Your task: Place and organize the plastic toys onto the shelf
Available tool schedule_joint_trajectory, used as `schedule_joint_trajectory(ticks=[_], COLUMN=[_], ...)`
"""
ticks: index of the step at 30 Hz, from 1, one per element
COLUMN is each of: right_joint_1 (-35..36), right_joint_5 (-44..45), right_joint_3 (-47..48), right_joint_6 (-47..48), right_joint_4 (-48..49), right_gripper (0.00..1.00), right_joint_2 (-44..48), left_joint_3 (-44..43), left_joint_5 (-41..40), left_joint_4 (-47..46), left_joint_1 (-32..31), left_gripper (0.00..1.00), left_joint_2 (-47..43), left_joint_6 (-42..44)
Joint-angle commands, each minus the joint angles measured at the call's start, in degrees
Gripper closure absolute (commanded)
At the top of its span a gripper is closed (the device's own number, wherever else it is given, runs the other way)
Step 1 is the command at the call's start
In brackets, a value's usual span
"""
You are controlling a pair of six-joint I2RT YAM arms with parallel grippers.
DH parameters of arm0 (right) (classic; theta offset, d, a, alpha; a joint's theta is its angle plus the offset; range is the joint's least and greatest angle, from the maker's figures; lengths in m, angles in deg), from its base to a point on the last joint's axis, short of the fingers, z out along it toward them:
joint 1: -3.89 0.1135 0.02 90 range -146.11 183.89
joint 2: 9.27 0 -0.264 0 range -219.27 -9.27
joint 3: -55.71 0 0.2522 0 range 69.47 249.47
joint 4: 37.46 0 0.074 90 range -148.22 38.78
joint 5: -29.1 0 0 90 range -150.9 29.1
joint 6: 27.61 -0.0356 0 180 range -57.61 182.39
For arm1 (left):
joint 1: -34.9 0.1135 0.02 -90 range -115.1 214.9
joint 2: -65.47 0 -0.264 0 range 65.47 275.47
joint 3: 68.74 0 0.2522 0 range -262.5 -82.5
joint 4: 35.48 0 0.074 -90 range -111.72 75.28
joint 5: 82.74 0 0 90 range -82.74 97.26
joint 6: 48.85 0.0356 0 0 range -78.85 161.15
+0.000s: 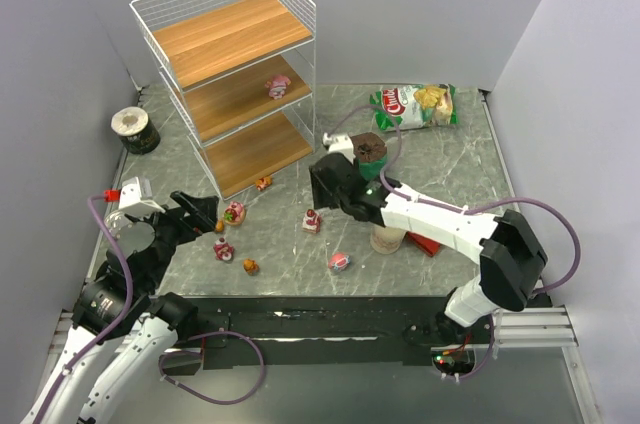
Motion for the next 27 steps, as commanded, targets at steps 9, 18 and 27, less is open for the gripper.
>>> schedule_joint_trajectory(ticks=[9,18,27], right_joint_1=[-1.2,-1.7,-2.2], right_joint_5=[-8.4,-14.4,-15.5], right_joint_3=[26.6,52.2,69.0], right_joint_6=[13.6,18.1,19.2], right_joint_4=[-3.4,-5.8,-7.2], right_gripper=[0.89,0.88,0.87], right_joint_2=[-4.7,-20.8,-31.5], left_joint_3=[-0.1,-0.2,-0.3], left_joint_5=[-0.7,-1.1,-2.6], left_joint_4=[-1.5,-1.3,-0.8], left_joint_1=[-0.1,-0.2,-0.2], left_gripper=[0.04,0.03,0.04], left_joint_2=[-1.0,-1.2,-2.0], left_joint_6=[0.4,0.3,-0.2])
